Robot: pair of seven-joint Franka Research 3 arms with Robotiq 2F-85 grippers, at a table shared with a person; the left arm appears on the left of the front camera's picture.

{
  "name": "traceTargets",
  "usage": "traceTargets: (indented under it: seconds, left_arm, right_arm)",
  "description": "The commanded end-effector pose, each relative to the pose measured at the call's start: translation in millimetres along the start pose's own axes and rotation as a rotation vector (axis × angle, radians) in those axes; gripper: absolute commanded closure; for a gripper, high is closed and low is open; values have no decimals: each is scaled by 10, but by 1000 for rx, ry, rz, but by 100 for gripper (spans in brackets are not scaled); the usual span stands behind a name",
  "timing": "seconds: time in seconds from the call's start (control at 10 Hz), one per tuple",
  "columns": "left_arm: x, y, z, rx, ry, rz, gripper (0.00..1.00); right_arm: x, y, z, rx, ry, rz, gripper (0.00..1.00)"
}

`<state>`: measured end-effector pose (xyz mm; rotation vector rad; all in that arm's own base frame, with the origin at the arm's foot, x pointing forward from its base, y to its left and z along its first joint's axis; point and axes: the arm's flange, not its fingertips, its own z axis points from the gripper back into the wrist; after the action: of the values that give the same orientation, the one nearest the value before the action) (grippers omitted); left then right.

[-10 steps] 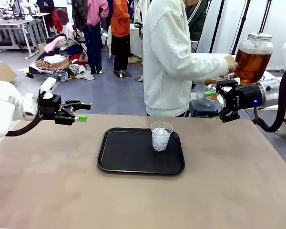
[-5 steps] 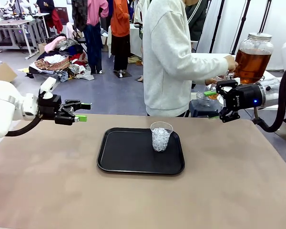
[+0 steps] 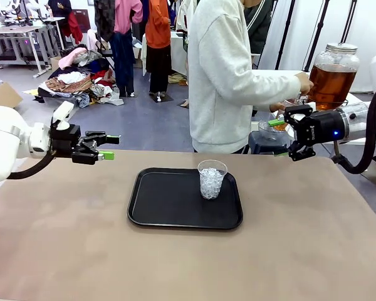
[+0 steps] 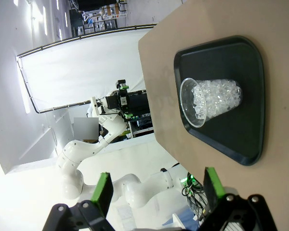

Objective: Pour the drink into the iced cup.
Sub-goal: Pick up the iced cup indicated by the human and present it to them.

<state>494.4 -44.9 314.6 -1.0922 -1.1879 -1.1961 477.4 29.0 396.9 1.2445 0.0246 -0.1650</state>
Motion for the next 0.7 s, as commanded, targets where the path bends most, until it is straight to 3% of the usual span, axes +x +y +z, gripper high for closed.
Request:
traceTargets:
  seconds: [0.0,0.6]
  left_arm:
    - [10,1,-5,0,-1,-2,0]
    - [10,1,-5,0,-1,-2,0]
  right_arm:
    - [1,18,-3,1,1,3,0]
    - [1,18,-3,1,1,3,0]
